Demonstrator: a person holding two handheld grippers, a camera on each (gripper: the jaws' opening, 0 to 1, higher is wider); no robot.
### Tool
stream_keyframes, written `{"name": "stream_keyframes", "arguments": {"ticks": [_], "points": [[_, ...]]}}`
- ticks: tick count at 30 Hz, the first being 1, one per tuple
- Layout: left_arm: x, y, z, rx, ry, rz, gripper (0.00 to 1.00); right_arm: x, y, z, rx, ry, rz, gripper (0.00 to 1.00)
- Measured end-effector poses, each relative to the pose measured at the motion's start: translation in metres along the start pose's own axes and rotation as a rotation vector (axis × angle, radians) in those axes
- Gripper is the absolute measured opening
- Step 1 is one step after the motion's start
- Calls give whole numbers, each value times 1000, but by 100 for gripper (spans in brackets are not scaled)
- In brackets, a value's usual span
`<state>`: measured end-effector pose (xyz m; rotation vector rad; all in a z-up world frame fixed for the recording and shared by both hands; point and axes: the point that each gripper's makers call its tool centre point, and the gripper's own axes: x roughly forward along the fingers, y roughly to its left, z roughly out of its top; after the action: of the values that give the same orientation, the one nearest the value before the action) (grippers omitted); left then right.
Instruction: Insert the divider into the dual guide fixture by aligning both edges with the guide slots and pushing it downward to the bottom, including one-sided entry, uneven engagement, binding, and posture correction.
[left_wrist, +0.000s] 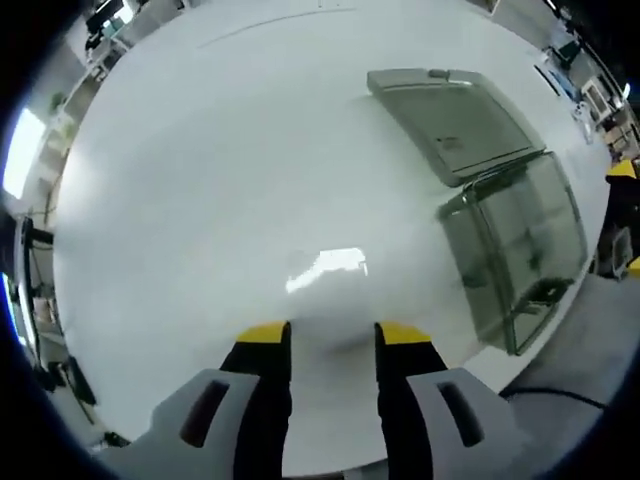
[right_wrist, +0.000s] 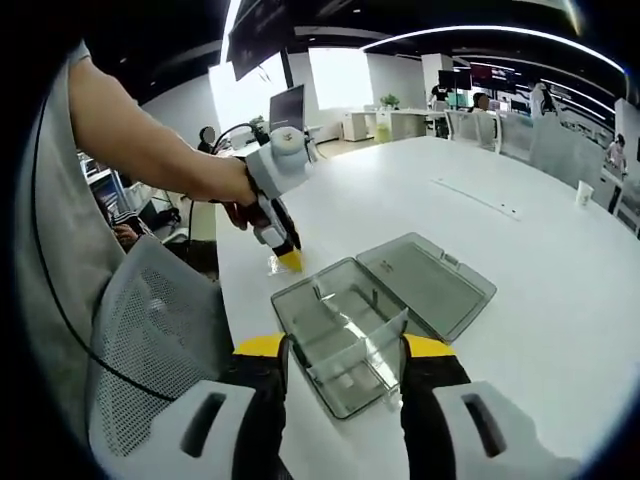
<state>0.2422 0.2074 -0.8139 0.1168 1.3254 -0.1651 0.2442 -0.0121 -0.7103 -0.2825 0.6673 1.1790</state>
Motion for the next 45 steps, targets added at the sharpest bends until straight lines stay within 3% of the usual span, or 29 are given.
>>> {"name": "stream_keyframes", "arguments": {"ticks": [17,45], "points": [[-3,6,-9,-7,0,-19,29,-3,-1,-1,-3,2,-9,41],[-19,-6,-11,-48,-74,-120,29,-5,4,1,-5,-1,-5,42]]}}
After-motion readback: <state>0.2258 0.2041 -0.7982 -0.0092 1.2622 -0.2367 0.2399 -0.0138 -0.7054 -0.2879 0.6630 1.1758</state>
